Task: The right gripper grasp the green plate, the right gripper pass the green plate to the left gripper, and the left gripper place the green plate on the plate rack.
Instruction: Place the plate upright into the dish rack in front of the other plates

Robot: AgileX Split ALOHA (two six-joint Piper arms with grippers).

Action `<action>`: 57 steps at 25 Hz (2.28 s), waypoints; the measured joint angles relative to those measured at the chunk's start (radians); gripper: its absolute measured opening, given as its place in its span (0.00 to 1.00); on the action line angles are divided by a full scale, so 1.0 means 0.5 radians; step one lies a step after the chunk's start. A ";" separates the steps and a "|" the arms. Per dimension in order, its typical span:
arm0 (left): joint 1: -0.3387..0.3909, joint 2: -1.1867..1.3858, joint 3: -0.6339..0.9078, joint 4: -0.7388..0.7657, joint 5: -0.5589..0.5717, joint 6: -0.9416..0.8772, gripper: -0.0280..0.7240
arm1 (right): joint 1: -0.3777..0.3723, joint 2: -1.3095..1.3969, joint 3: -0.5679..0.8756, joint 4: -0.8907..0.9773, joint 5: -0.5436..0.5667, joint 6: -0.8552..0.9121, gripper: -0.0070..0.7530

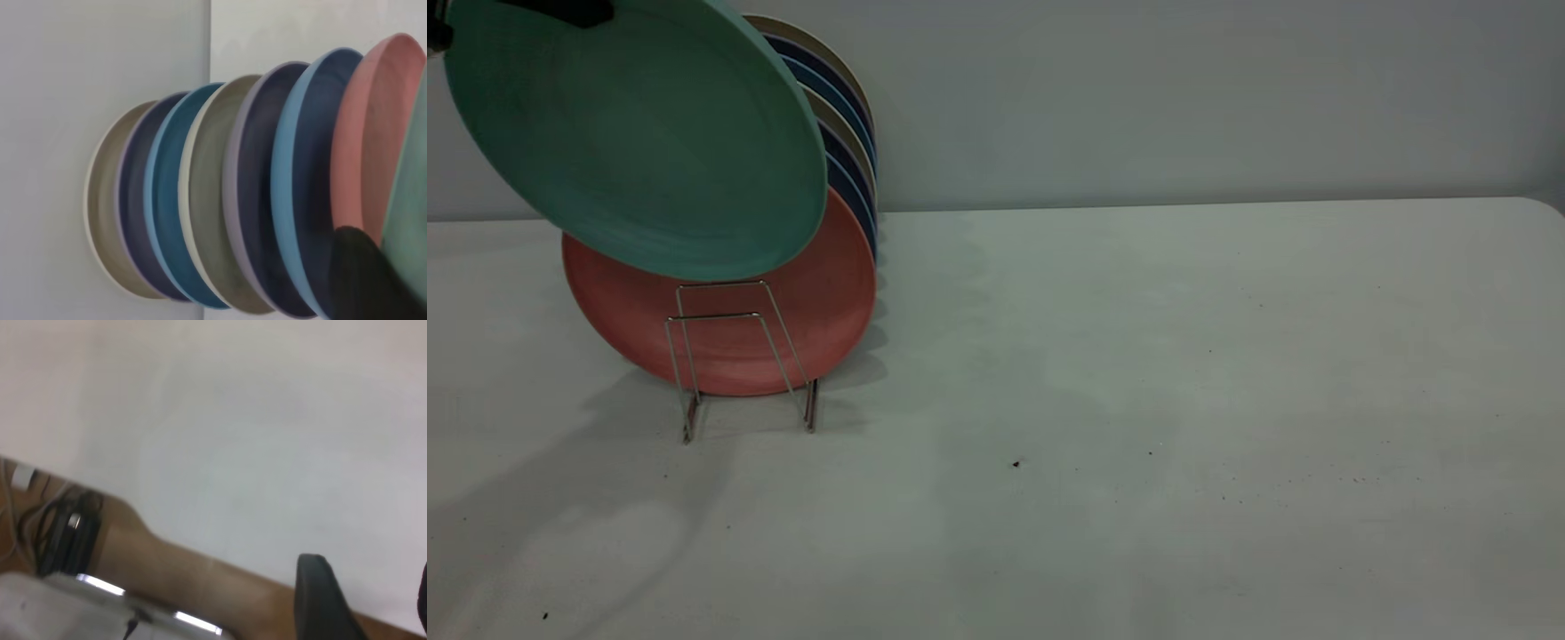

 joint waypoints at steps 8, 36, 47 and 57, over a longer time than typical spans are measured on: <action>0.000 0.015 0.000 0.206 0.000 -0.198 0.15 | 0.000 -0.202 0.002 -0.066 0.094 0.070 0.50; 0.000 0.288 0.000 0.148 -0.055 -0.247 0.15 | 0.000 -0.268 0.028 -0.206 0.071 0.136 0.50; 0.000 0.296 0.000 0.148 -0.035 -0.248 0.25 | 0.000 -0.268 0.028 -0.210 0.071 0.140 0.50; 0.000 0.296 0.002 0.148 -0.020 -0.365 0.58 | 0.000 -0.268 0.028 -0.210 0.071 0.142 0.50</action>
